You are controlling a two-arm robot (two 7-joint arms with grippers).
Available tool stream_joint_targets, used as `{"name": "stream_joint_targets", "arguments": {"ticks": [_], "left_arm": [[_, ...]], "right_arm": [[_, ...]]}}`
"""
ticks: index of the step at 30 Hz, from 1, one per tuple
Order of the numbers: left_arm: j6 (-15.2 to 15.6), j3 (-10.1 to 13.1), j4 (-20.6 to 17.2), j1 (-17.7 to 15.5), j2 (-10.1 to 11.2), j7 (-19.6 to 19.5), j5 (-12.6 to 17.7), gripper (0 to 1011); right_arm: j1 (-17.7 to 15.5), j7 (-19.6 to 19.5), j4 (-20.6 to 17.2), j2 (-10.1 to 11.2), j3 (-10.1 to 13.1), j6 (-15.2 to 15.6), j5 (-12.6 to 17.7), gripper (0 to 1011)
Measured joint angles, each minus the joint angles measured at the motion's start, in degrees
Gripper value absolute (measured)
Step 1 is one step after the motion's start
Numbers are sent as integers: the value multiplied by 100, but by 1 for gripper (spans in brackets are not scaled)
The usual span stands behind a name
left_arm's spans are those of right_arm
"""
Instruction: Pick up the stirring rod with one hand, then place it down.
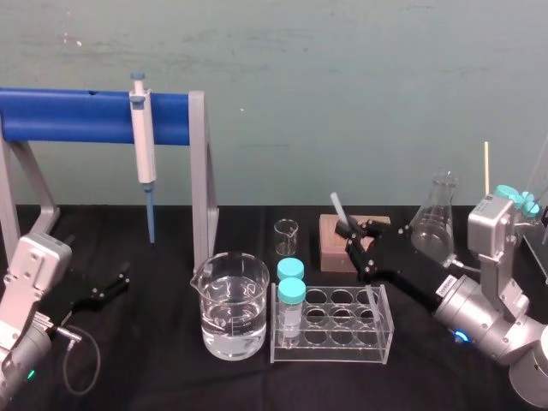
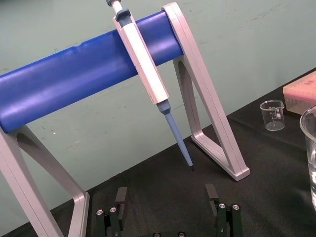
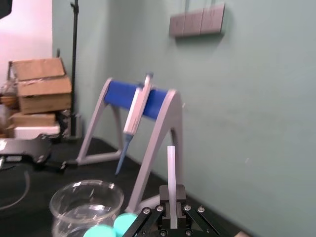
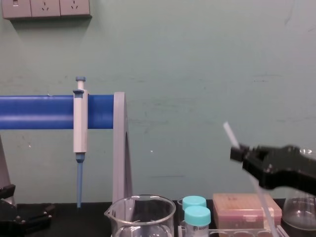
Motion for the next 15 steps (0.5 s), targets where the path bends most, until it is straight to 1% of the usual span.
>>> {"name": "stream_joint_targets", "arguments": {"ticks": [2,3,5,6,7,9,10,13,14,15], "left_arm": [[0,0,0,0,0,0,0,1000],[0,0,0,0,0,0,0,1000],[0,0,0,0,0,0,0,1000],[0,0,0,0,0,0,0,1000],[0,0,0,0,0,0,0,1000],[0,0,0,0,0,0,0,1000],[0,0,0,0,0,0,0,1000],[0,0,0,0,0,0,0,1000],[0,0,0,0,0,0,0,1000],[0,0,0,0,0,0,0,1000]], "right_arm": [[-23,-84,-41,-25,42,-164,-101,66],[-42,-162,-76,-58,90,-329,-199,66],[-62,-244,-108,-105,154,-521,-301,66],[-62,-244,-108,-105,154,-521,-301,66],[-75,-297,-119,-137,197,-636,-360,66],[-94,-347,-121,-171,242,-743,-420,66],[-112,-391,-121,-201,285,-844,-473,66],[-137,-433,-108,-246,350,-997,-516,66],[-157,-433,-69,-283,408,-1142,-501,66],[-167,-428,-49,-303,437,-1222,-478,66]]}}
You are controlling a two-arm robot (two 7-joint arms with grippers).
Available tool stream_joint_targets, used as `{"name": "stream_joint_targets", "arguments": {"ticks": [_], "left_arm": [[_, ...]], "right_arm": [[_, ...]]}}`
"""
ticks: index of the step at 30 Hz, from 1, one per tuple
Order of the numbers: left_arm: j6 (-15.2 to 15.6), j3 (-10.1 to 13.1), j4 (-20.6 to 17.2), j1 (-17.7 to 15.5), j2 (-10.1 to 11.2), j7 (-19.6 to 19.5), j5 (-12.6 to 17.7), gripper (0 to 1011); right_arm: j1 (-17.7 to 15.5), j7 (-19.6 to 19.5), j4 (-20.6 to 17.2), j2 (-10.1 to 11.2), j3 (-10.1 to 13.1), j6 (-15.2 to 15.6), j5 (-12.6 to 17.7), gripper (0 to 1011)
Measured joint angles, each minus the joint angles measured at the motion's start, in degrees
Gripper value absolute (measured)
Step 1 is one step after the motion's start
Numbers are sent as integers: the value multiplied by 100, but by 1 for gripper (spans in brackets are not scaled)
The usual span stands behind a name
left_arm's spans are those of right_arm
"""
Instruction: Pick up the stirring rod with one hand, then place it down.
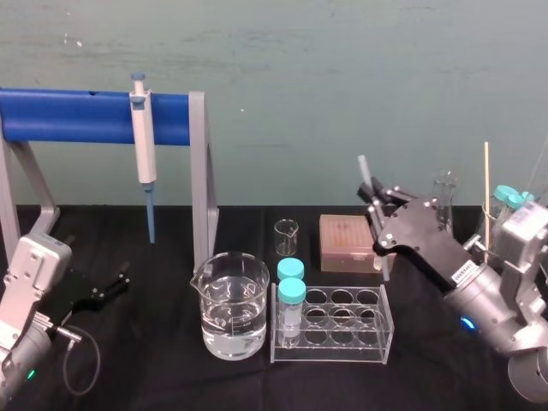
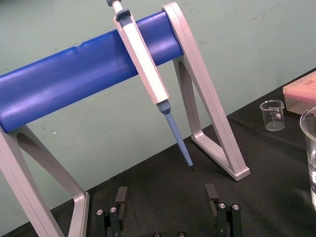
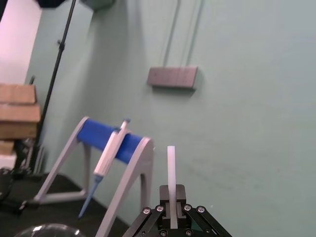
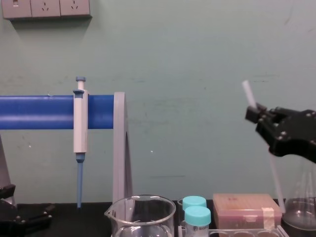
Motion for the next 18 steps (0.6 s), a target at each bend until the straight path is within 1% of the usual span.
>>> {"name": "stream_joint_targets", "arguments": {"ticks": [2,5,6,8,11,15,18], "left_arm": [[0,0,0,0,0,0,0,1000],[0,0,0,0,0,0,0,1000],[0,0,0,0,0,0,0,1000],[0,0,0,0,0,0,0,1000],[0,0,0,0,0,0,0,1000],[0,0,0,0,0,0,0,1000],[0,0,0,0,0,0,0,1000]], "right_arm": [[-21,44,79,-55,86,-226,97,66],[-32,131,173,-105,164,-419,222,66],[-32,193,230,-135,205,-504,308,66],[-29,280,314,-170,255,-569,407,66],[-26,351,378,-195,290,-609,468,66],[-25,534,497,-232,345,-621,634,66],[-27,626,566,-253,373,-615,697,66]]}}
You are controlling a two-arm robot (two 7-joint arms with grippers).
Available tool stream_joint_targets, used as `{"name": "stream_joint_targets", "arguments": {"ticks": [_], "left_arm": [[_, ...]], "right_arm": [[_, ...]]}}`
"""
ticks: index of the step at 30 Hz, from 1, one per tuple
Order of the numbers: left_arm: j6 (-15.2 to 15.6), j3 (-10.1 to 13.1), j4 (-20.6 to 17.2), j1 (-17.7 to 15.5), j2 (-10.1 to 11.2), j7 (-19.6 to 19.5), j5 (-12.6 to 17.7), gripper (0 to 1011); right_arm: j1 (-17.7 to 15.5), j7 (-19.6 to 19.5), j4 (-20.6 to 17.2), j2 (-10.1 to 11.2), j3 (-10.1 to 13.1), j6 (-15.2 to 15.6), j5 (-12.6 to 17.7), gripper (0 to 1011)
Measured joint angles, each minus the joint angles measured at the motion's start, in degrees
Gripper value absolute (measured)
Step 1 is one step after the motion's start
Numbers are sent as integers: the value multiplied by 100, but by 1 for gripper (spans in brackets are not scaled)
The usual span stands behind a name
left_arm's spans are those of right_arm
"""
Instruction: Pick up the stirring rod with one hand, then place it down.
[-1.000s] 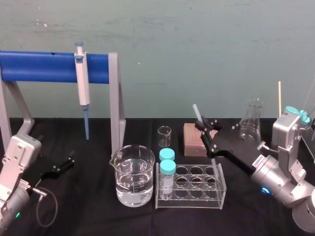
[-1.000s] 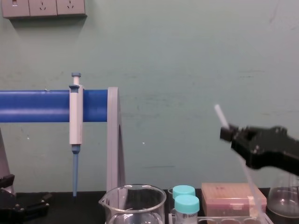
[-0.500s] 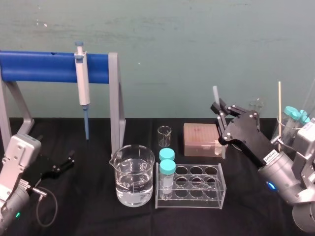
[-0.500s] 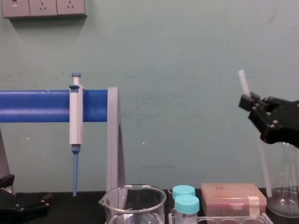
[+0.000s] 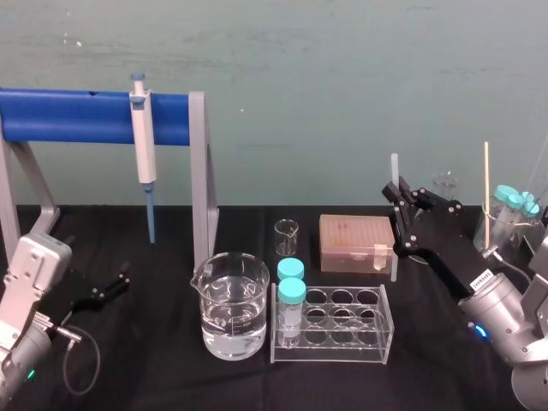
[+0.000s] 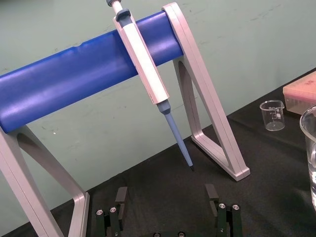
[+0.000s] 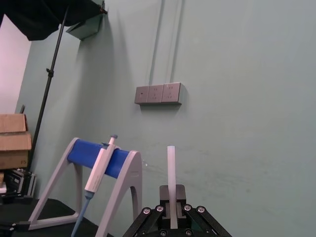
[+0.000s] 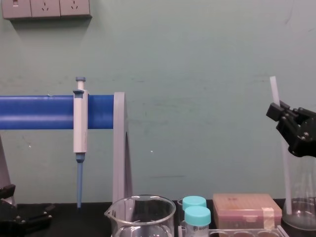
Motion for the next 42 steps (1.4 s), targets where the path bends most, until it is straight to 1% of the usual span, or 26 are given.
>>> {"name": "stream_joint_targets", "arguments": {"ticks": [8,42], "left_arm": [[0,0,0,0,0,0,0,1000],[0,0,0,0,0,0,0,1000]], "right_arm": [[-16,75,71,-57,81,51,10,66],[-11,73,59,-41,59,36,7,66]]}}
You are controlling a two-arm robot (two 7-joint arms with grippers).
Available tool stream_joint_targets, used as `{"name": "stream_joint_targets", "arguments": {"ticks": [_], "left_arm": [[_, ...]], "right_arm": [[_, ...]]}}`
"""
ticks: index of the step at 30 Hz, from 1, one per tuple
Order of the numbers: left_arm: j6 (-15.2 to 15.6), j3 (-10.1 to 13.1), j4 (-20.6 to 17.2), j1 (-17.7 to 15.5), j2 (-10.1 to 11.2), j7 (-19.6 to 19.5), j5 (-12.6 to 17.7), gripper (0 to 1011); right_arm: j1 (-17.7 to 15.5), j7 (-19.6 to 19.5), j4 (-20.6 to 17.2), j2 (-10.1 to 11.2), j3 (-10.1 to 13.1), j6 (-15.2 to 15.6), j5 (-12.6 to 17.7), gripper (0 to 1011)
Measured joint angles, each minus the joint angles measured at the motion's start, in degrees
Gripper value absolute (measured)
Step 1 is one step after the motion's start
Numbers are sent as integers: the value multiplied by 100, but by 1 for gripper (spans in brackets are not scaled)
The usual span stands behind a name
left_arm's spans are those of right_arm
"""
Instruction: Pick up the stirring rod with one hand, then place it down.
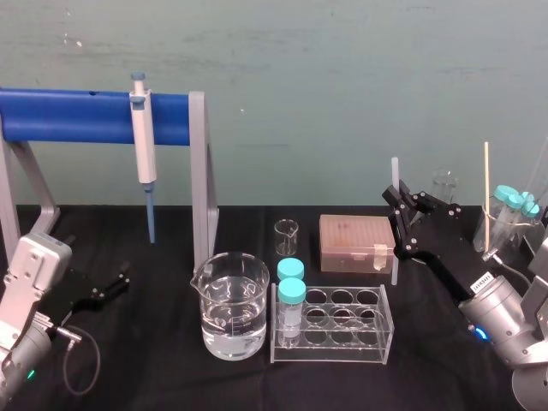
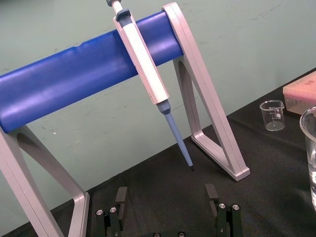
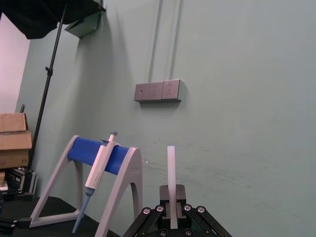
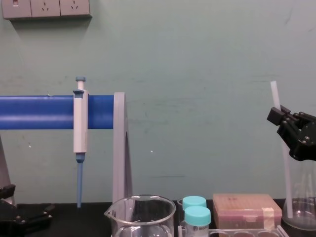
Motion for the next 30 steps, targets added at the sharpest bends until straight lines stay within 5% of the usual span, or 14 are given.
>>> {"name": "stream_joint_targets", "arguments": {"ticks": [30], "left_arm": [[0,0,0,0,0,0,0,1000]], "right_arm": [[0,-2,0,0,0,-4,0,66]]}}
